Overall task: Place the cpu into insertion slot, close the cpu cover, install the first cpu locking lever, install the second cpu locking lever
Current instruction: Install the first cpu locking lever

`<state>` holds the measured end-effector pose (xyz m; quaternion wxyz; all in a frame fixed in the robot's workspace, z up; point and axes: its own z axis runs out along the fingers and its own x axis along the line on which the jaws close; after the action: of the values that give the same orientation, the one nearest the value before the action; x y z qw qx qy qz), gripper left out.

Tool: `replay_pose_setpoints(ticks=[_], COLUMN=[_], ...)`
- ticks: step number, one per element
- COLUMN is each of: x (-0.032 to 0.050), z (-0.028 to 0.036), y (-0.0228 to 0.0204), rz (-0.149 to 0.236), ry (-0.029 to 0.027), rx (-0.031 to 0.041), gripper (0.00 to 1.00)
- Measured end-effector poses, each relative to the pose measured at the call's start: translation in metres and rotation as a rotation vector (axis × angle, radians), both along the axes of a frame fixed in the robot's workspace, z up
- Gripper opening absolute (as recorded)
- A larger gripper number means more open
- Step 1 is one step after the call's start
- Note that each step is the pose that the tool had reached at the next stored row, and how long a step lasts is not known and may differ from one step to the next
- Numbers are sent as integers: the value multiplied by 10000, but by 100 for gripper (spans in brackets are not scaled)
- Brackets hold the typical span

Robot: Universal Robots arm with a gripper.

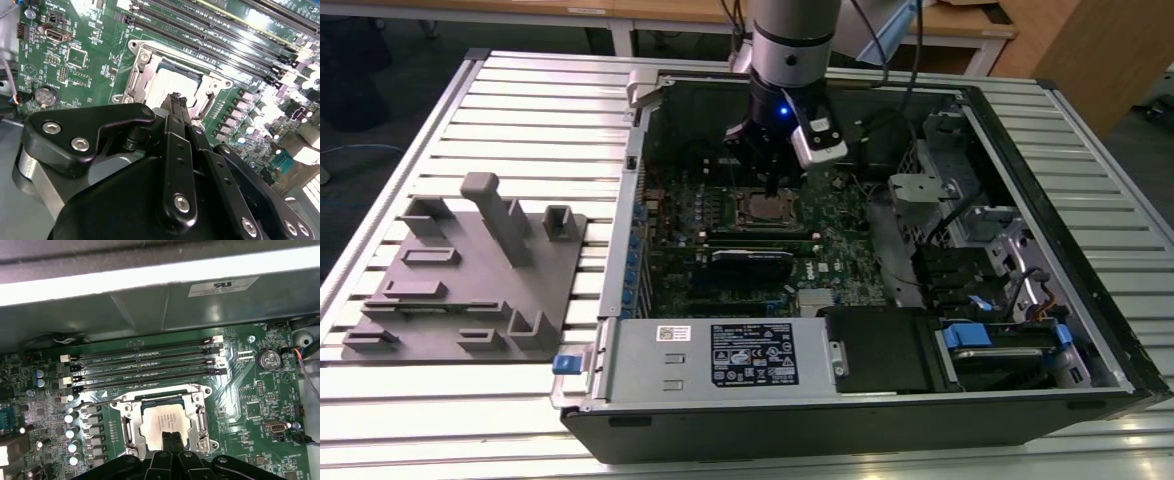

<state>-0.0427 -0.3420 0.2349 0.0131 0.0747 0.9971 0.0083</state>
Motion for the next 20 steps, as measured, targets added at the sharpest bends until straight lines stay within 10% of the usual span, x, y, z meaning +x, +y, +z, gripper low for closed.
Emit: replay_pose_setpoints(ticks=[20], x=[0], z=[117], y=[-1], rz=[1], ry=[2], rx=[10], gripper=[11])
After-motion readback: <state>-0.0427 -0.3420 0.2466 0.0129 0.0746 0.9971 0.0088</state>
